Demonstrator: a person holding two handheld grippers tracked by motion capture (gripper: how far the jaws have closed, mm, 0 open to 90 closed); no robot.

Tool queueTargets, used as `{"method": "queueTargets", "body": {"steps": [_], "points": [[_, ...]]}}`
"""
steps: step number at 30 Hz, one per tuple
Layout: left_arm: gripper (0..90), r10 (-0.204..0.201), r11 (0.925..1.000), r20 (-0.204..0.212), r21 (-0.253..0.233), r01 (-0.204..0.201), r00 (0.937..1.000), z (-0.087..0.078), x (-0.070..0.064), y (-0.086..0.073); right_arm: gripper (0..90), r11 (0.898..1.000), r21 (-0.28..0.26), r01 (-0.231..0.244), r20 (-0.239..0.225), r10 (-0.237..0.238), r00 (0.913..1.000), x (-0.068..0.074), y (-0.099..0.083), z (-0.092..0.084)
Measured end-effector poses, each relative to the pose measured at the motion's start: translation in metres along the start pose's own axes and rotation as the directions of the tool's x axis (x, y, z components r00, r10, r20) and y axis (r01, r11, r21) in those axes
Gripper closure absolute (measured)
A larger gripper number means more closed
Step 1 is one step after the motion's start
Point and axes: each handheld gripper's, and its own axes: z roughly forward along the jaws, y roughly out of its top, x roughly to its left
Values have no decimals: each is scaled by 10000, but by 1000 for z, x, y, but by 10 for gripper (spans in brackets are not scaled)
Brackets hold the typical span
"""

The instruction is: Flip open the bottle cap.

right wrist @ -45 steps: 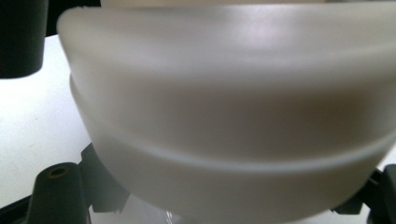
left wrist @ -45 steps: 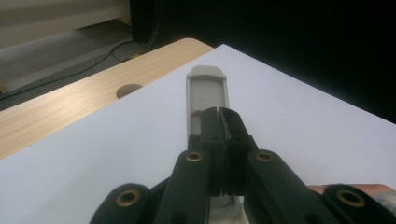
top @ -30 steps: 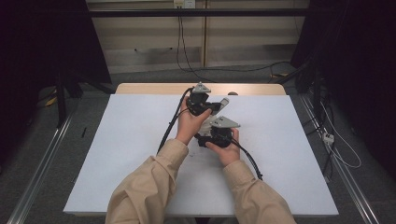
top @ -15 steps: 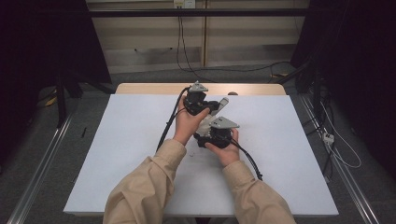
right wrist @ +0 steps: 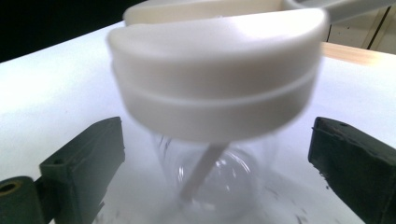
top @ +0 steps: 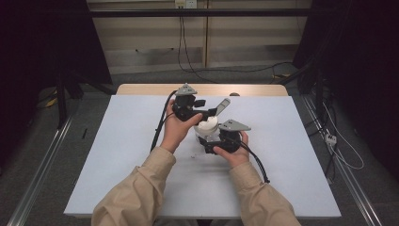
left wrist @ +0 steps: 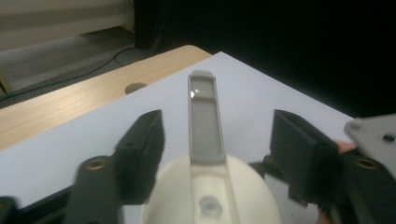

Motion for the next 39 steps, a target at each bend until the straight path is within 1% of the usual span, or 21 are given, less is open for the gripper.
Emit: {"method": "queueTargets", "body": {"steps": [1,2,4,6,10,14,15,19,21,22,25,27,30,32,33,34,39], "points": [[270,12,10000,9,-24,-12,10000,-4,-1,-3,38,10000,50,46,-48,-45,10000,0,-1,-4],[269,51,10000,69,37,-51,10000,-7,-1,-5,39,10000,74,21,-75,-21,10000,0,-1,-7],[238,17,10000,142,2,-17,9999,-14,-2,-12,41,9998,162,114,-85,-113,9999,0,-3,-14],[207,51,10000,232,12,-51,9997,-22,-2,-18,45,9999,118,105,-160,-104,9998,0,-4,-20],[162,94,10000,368,-6,-94,9993,-38,-3,-34,42,9994,61,349,-276,-348,9990,0,-6,-35],[133,122,9999,310,-41,-121,9994,-54,-2,-51,44,9993,9,381,-356,-381,9986,-3,-9,-48],[128,41,9999,343,-93,-38,9994,-57,-2,-55,44,9993,21,382,-357,-381,9986,-4,-10,-50],[126,259,9997,394,38,-260,9989,-71,2,-70,50,9994,57,333,-398,-330,9987,-6,-15,-60],[107,229,9997,364,-11,-229,9991,-78,4,-78,50,9996,27,291,-413,-290,9987,-7,-17,-64],[108,179,9998,422,52,-181,9990,-82,6,-82,51,9996,38,297,-398,-295,9988,-8,-18,-67],[107,-61,10000,404,-75,64,9992,-95,12,-96,53,9997,74,229,-379,-226,9990,-12,-22,-73],[107,-178,9998,310,-65,180,9994,-102,16,-103,54,9997,90,212,-349,-208,9992,-16,-25,-77],[106,-305,9995,166,-55,306,9994,-113,21,-111,55,9998,79,156,-282,-154,9995,-19,-28,-84],[106,-354,9993,154,-79,355,9993,-119,22,-115,56,9998,60,169,-243,-168,9996,-20,-30,-88],[106,-297,9995,174,-107,299,9994,-121,23,-118,56,9999,69,153,-234,-151,9996,-21,-31,-91],[106,-209,9998,145,-37,209,9997,-123,23,-120,57,9999,41,151,-220,-150,9996,-22,-32,-93],[99,-176,9997,75,187,175,9998,-129,24,-130,64,9999,60,146,-121,-145,9998,-26,-37,-103]]}}
